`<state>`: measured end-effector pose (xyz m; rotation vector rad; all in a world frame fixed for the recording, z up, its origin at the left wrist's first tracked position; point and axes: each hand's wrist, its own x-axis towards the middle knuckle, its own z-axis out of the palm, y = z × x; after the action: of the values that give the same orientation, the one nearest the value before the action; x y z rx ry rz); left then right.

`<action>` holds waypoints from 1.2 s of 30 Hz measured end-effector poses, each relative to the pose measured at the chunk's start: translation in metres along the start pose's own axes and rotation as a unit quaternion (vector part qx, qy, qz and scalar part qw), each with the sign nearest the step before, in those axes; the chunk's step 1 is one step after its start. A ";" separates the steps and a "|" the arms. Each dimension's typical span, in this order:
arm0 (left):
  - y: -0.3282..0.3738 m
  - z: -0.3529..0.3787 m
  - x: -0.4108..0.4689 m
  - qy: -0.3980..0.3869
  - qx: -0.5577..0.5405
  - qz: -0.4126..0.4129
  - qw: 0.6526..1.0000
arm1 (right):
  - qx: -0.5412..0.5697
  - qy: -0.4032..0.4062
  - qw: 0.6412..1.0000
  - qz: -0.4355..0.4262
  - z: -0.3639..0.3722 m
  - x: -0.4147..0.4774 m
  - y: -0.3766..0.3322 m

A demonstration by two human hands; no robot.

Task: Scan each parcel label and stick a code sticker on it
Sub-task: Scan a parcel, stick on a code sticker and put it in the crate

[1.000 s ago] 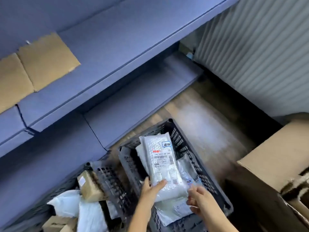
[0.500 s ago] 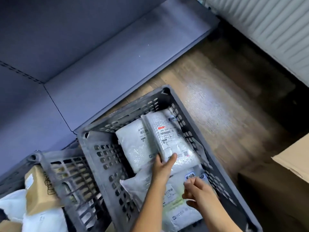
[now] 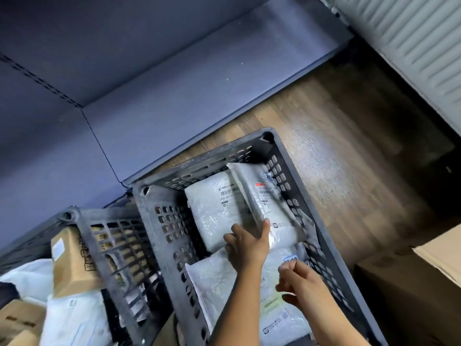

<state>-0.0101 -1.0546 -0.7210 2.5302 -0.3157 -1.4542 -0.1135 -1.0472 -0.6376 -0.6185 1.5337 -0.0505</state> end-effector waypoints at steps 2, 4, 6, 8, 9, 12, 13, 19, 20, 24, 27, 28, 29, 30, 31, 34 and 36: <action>-0.003 -0.025 -0.005 0.032 -0.007 0.030 0.999 | -0.008 -0.008 1.000 -0.008 0.010 -0.011 -0.009; -0.009 -0.053 -0.010 0.043 -0.038 0.064 0.996 | -0.017 -0.023 0.999 -0.017 0.024 -0.023 -0.019; -0.018 -0.083 -0.018 0.056 -0.067 0.076 0.993 | -0.030 -0.042 0.998 -0.029 0.041 -0.036 -0.027; -0.026 -0.114 -0.033 0.075 -0.085 0.075 0.991 | -0.051 -0.065 0.996 -0.045 0.060 -0.050 -0.033; -0.032 -0.129 -0.042 0.083 -0.097 0.074 0.989 | -0.062 -0.080 0.993 -0.052 0.072 -0.058 -0.036; -0.061 -0.171 -0.066 0.113 -0.147 0.063 0.981 | -0.101 -0.114 0.986 -0.070 0.112 -0.083 -0.039; -0.076 -0.186 -0.073 0.133 -0.163 0.057 0.976 | -0.120 -0.123 0.982 -0.083 0.127 -0.093 -0.038; -0.180 -0.247 -0.101 0.238 -0.238 -0.029 0.941 | -0.228 -0.178 0.946 -0.146 0.210 -0.128 -0.012; -0.199 -0.254 -0.101 0.249 -0.243 -0.047 0.936 | -0.240 -0.188 0.942 -0.141 0.225 -0.129 -0.004; -0.267 -0.276 -0.089 0.272 -0.205 -0.091 0.936 | -0.304 -0.210 0.921 -0.124 0.280 -0.125 0.033; -0.306 -0.290 -0.070 0.274 -0.163 -0.106 0.942 | -0.346 -0.215 0.906 -0.116 0.316 -0.124 0.053; -0.317 -0.295 -0.063 0.273 -0.152 -0.108 0.944 | -0.366 -0.219 0.897 -0.113 0.327 -0.125 0.059; -0.327 -0.298 -0.055 0.271 -0.139 -0.108 0.946 | -0.382 -0.222 0.890 -0.109 0.335 -0.124 0.065; -0.336 -0.299 -0.047 0.266 -0.121 -0.106 0.950 | -0.396 -0.223 0.884 -0.107 0.343 -0.122 0.070; -0.342 -0.299 -0.040 0.255 -0.096 -0.105 0.956 | -0.408 -0.220 0.880 -0.105 0.349 -0.119 0.076; -0.351 -0.292 -0.016 0.192 -0.026 -0.089 0.977 | -0.425 -0.208 0.876 -0.091 0.358 -0.107 0.092; -0.350 -0.283 0.000 0.128 -0.038 -0.087 0.987 | -0.434 -0.200 0.875 -0.077 0.358 -0.098 0.102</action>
<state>0.2640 -0.6997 -0.6804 2.6971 0.0017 -1.1484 0.1793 -0.7987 -0.6193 -1.3668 1.0408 0.6466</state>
